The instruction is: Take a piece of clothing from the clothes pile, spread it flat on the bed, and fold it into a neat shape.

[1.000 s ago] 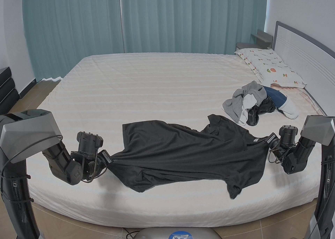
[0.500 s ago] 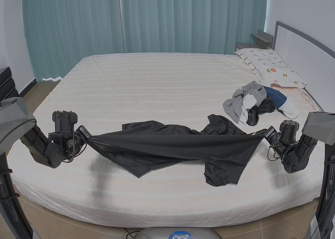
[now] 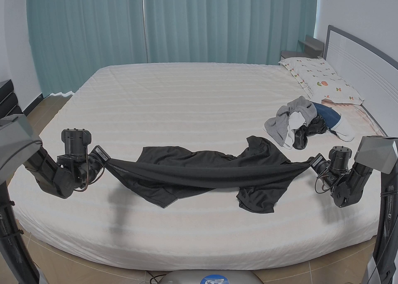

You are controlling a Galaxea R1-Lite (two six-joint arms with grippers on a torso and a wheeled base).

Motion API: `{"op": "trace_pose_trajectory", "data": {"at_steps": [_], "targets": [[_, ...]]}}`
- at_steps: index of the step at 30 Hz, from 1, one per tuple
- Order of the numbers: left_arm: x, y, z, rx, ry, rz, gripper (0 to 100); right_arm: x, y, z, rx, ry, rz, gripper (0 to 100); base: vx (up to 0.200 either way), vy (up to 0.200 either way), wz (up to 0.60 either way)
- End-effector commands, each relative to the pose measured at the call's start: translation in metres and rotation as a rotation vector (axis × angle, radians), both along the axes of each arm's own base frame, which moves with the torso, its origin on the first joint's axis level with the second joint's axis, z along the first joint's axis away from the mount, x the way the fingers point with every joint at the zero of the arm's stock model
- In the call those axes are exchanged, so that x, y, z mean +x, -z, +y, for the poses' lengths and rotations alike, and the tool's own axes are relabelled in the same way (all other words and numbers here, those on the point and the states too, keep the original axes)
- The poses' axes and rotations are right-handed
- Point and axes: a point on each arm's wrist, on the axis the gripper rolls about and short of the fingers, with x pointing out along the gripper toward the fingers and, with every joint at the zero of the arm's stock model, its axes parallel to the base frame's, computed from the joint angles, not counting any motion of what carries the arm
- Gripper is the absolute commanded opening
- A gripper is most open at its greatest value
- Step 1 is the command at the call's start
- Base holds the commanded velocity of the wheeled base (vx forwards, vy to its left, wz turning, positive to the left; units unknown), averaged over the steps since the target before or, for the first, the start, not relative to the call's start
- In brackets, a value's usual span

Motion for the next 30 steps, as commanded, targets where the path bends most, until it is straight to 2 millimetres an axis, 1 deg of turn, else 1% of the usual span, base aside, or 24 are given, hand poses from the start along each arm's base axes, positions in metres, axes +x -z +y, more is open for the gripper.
{"op": "trace_pose_trajectory", "data": {"at_steps": [1,5,8,10,12,15,17,18,19,21,22,23,25,26,27,28,30], "targets": [[0.025,0.065,-0.024,-0.099,0.011,0.094,0,0.01,0.039,0.0,0.005,-0.01,0.058,100,0.0,0.0,0.0],[0.033,0.087,-0.026,-0.128,-0.004,0.086,0,0.01,0.042,0.001,0.007,-0.012,0.061,100,0.0,0.0,0.0],[0.035,0.091,-0.025,-0.13,-0.009,0.078,0,0.006,0.033,0.002,0.005,-0.016,0.03,100,0.0,0.0,0.0],[0.035,0.091,-0.022,-0.133,-0.017,0.077,0,-0.01,0.014,0.002,0.016,-0.054,0.014,100,0.0,0.0,0.0],[0.037,0.089,-0.022,-0.153,-0.027,0.063,0,-0.023,-0.001,0.003,0.035,-0.115,0.007,100,0.0,0.0,0.0],[0.039,0.087,-0.023,-0.186,-0.048,0.042,0,-0.043,-0.016,0.007,0.059,-0.204,0.019,100,0.0,0.0,0.0],[0.039,0.087,-0.022,-0.192,-0.052,0.04,0,-0.051,-0.019,0.015,0.062,-0.262,0.033,100,0.0,0.0,0.0],[0.038,0.087,-0.022,-0.193,-0.05,0.043,0,-0.055,-0.018,0.021,0.063,-0.292,0.051,100,0.0,0.0,0.0],[0.038,0.087,-0.022,-0.193,-0.05,0.043,0,-0.055,-0.018,0.021,0.063,-0.292,0.051,100,0.0,0.0,0.0],[0.036,0.086,-0.019,-0.196,-0.056,0.044,0,-0.063,-0.012,0.036,0.042,-0.352,0.086,100,0.0,0.0,0.0],[0.036,0.086,-0.019,-0.196,-0.056,0.044,0,-0.063,-0.012,0.036,0.042,-0.352,0.086,100,0.0,0.0,0.0],[0.036,0.086,-0.019,-0.197,-0.057,0.046,0,-0.067,-0.009,0.04,0.033,-0.379,0.108,100,0.0,0.0,0.0],[0.035,0.087,-0.019,-0.196,-0.056,0.051,0,-0.077,0.002,0.056,0.045,-0.466,0.165,100,0.0,0.0,0.0],[0.035,0.087,-0.019,-0.196,-0.056,0.052,0,-0.078,0.003,0.057,0.048,-0.471,0.169,100,0.0,0.0,0.0],[0.033,0.087,-0.018,-0.194,-0.057,0.057,0,-0.083,0.017,0.067,0.057,-0.52,0.212,100,0.0,0.0,0.0],[0.032,0.086,-0.019,-0.194,-0.055,0.057,0,-0.084,0.027,0.073,0.051,-0.535,0.24,100,0.0,0.0,0.0],[0.03,0.084,-0.019,-0.193,-0.055,0.055,0,-0.084,0.036,0.079,0.045,-0.557,0.248,100,0.0,0.0,0.0]]}}
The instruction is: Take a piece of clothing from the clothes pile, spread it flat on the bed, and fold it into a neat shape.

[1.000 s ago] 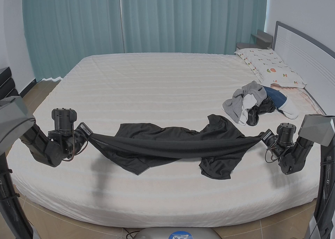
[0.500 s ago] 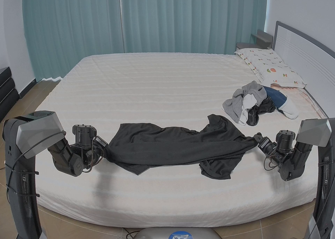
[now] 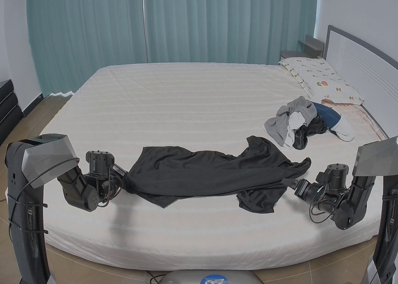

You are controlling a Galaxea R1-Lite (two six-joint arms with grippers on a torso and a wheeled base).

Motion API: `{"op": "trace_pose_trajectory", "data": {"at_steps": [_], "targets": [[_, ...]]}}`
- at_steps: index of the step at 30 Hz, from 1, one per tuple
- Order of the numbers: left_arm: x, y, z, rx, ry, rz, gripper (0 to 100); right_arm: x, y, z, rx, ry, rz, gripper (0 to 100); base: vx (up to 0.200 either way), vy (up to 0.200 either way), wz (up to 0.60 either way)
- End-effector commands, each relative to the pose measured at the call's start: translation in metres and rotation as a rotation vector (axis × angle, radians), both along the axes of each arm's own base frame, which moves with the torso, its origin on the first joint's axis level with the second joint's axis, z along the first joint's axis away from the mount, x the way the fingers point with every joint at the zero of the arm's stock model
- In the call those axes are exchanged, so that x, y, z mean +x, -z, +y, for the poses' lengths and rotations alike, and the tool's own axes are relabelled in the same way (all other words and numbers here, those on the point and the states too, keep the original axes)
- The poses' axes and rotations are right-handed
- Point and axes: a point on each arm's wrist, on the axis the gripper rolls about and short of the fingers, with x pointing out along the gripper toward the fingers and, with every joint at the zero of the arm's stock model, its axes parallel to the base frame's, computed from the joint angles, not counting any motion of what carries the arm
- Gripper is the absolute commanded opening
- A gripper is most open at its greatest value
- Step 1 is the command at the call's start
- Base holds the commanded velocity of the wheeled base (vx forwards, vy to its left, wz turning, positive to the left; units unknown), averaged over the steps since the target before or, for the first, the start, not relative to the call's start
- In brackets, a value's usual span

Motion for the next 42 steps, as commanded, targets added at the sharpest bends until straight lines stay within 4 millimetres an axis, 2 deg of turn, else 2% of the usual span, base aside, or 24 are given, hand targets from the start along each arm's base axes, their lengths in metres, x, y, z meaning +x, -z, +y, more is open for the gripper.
{"op": "trace_pose_trajectory", "data": {"at_steps": [1,2,3,7,12,18,19,22,25,28,31,32,33,36,39,40,42], "targets": [[-0.005,-0.003,0.001,0.001,0.001,0.007,0,-0.011,0.034,0.025,-0.014,-0.106,0.087,100,0.0,0.0,0.0],[-0.006,-0.002,0.001,0.001,0.002,0.01,0,-0.012,0.035,0.026,-0.013,-0.11,0.086,100,0.0,0.0,0.0],[-0.007,-0.002,0.001,-0.003,0.007,0.011,100,-0.012,0.037,0.027,-0.015,-0.117,0.092,100,0.0,0.0,0.0],[-0.01,-0.011,0.001,-0.018,0.029,0.0,100,-0.014,0.04,0.038,-0.015,-0.154,0.098,100,0.0,0.0,0.0],[-0.015,-0.022,0.003,-0.051,0.06,-0.015,100,-0.005,0.046,0.048,-0.015,-0.173,0.079,100,0.0,0.0,0.0],[-0.012,-0.027,0.01,-0.101,0.019,-0.034,100,0.001,0.049,0.05,-0.016,-0.172,0.078,100,0.0,0.0,0.0],[-0.012,-0.028,0.01,-0.101,0.019,-0.034,100,0.002,0.05,0.051,-0.019,-0.171,0.086,0,0.0,0.0,0.0],[-0.014,-0.03,0.01,-0.1,0.017,-0.039,100,0.003,0.05,0.054,-0.026,-0.172,0.096,0,0.0,0.0,0.0],[-0.015,-0.035,0.01,-0.1,0.017,-0.05,100,-0.002,0.049,0.053,-0.037,-0.159,0.105,0,0.0,0.0,0.0],[-0.018,-0.036,0.011,-0.098,0.02,-0.045,100,-0.013,0.04,0.046,-0.039,-0.161,0.112,0,0.0,0.0,0.0],[-0.02,-0.033,0.007,-0.093,0.031,-0.031,100,-0.024,0.008,0.028,0.002,-0.154,0.058,0,0.0,0.0,0.0],[-0.021,-0.032,0.007,-0.094,0.034,-0.029,100,-0.024,0.005,0.027,0.007,-0.156,0.053,0,0.0,0.0,0.0],[-0.023,-0.031,0.002,-0.089,0.051,-0.021,100,-0.031,-0.011,0.019,0.032,-0.163,0.021,0,0.0,0.0,0.0],[-0.03,-0.028,-0.011,-0.075,0.091,-0.001,100,-0.042,-0.037,0.006,0.059,-0.171,-0.029,0,0.0,0.0,0.0],[-0.038,-0.027,-0.026,-0.071,0.138,0.014,100,-0.053,-0.058,-0.008,0.065,-0.138,-0.082,0,0.0,0.0,0.0],[-0.038,-0.027,-0.026,-0.071,0.138,0.014,100,-0.053,-0.058,-0.008,0.065,-0.138,-0.082,0,0.0,0.0,0.0],[-0.046,-0.026,-0.043,-0.061,0.189,0.032,100,-0.057,-0.077,-0.024,0.064,-0.083,-0.15,0,0.0,0.0,0.0]]}}
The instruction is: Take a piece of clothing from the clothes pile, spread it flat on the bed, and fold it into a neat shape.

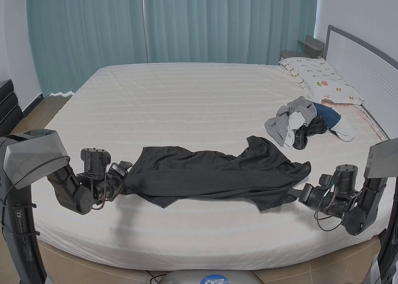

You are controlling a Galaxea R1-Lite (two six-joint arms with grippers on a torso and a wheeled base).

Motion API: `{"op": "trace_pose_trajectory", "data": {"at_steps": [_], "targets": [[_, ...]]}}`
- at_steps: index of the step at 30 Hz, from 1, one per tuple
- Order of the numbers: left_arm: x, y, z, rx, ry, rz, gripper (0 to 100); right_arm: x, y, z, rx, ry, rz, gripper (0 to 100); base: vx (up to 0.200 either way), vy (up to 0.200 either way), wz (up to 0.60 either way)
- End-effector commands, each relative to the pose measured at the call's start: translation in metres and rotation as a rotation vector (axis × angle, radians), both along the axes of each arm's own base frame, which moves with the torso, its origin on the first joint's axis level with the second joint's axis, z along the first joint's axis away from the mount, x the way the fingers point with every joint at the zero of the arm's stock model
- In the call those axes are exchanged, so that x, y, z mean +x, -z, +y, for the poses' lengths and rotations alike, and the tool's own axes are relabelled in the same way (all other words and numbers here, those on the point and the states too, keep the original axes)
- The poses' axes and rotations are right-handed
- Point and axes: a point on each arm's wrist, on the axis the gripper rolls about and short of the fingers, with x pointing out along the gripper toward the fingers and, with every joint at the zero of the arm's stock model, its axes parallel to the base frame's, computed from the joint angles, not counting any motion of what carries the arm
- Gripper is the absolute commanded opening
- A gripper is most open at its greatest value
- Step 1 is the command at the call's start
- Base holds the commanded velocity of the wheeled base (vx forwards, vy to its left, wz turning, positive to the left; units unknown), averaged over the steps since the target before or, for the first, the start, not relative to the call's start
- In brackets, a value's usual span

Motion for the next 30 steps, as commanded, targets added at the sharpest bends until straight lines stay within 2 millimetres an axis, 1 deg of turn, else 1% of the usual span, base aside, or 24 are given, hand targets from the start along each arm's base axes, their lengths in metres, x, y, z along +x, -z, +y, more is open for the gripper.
{"op": "trace_pose_trajectory", "data": {"at_steps": [1,3,5,6,7,10,12,15,17,19,23,25,30], "targets": [[-0.022,0.006,-0.037,0.035,0.13,0.043,100,-0.02,-0.058,-0.037,0.026,0.101,-0.166,0,0.0,0.0,0.0],[-0.03,0.009,-0.045,0.063,0.173,0.06,100,-0.021,-0.066,-0.044,0.028,0.122,-0.191,0,0.0,0.0,0.0],[-0.039,0.013,-0.056,0.091,0.222,0.077,100,-0.023,-0.078,-0.049,0.031,0.138,-0.239,0,0.0,0.0,0.0],[-0.04,0.013,-0.057,0.093,0.227,0.078,100,-0.023,-0.08,-0.05,0.031,0.139,-0.247,0,0.0,0.0,0.0],[-0.044,0.015,-0.064,0.098,0.248,0.086,100,-0.025,-0.088,-0.05,0.035,0.141,-0.28,0,0.0,0.0,0.0],[-0.05,0.017,-0.073,0.106,0.28,0.095,100,-0.03,-0.104,-0.053,0.064,0.157,-0.332,0,0.0,0.0,0.0],[-0.052,0.017,-0.077,0.105,0.292,0.097,100,-0.032,-0.108,-0.053,0.078,0.16,-0.345,0,0.0,0.0,0.0],[-0.055,0.018,-0.084,0.108,0.315,0.098,100,-0.032,-0.111,-0.054,0.079,0.165,-0.357,0,0.0,0.0,0.0],[-0.055,0.018,-0.084,0.108,0.316,0.098,100,-0.032,-0.111,-0.054,0.079,0.165,-0.358,0,0.0,0.0,0.0],[-0.057,0.021,-0.086,0.112,0.323,0.105,100,-0.029,-0.112,-0.06,0.075,0.187,-0.364,0,0.0,0.0,0.0],[-0.053,0.023,-0.087,0.113,0.321,0.103,100,-0.024,-0.106,-0.066,0.071,0.21,-0.342,0,0.0,0.0,0.0],[-0.052,0.024,-0.087,0.113,0.319,0.105,100,-0.024,-0.104,-0.066,0.072,0.208,-0.337,0,0.0,0.0,0.0],[-0.041,0.032,-0.089,0.118,0.304,0.104,100,-0.02,-0.095,-0.064,0.072,0.202,-0.301,0,0.0,0.0,0.0]]}}
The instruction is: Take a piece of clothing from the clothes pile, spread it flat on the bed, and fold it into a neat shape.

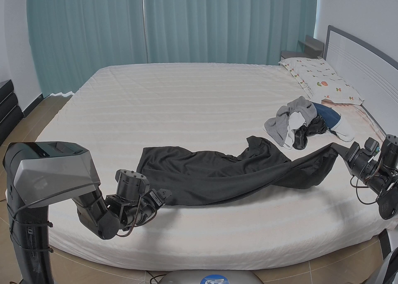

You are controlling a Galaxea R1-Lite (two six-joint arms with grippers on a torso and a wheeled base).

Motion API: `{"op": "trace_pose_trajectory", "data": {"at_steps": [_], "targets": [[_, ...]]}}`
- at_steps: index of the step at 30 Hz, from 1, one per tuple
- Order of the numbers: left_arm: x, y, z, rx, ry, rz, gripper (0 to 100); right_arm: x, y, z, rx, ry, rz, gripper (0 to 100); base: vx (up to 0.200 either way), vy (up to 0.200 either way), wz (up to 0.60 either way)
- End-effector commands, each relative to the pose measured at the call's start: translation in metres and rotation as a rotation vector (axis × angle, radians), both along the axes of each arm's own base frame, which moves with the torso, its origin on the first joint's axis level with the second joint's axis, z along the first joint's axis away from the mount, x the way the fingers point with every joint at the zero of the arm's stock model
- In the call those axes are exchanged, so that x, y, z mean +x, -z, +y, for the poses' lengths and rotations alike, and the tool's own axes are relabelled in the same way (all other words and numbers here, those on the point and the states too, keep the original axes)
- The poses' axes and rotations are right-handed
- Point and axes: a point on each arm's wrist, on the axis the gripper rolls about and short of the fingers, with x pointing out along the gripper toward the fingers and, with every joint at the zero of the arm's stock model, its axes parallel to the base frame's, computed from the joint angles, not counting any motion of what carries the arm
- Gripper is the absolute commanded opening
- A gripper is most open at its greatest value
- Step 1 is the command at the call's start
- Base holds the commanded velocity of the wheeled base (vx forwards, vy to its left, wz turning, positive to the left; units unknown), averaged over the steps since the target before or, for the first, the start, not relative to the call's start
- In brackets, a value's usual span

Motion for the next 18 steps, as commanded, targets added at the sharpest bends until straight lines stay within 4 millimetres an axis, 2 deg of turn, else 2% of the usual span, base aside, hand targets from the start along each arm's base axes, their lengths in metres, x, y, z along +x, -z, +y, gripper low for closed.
{"op": "trace_pose_trajectory", "data": {"at_steps": [1,11,17,18], "targets": [[0.009,0.011,-0.002,0.008,-0.011,0.007,100,0.005,0.01,0.0,0.002,-0.003,0.035,0,0.0,0.0,0.0],[0.023,0.027,-0.01,0.132,-0.029,-0.032,100,0.009,0.014,0.0,0.003,-0.004,0.047,0,0.0,0.0,0.0],[0.033,0.029,-0.014,0.159,-0.043,-0.014,100,0.009,0.015,0.0,0.004,-0.004,0.049,0,0.0,0.0,0.0],[0.037,0.028,-0.013,0.164,-0.054,-0.011,0,0.009,0.015,0.0,0.004,-0.004,0.049,0,0.0,0.0,0.0]]}}
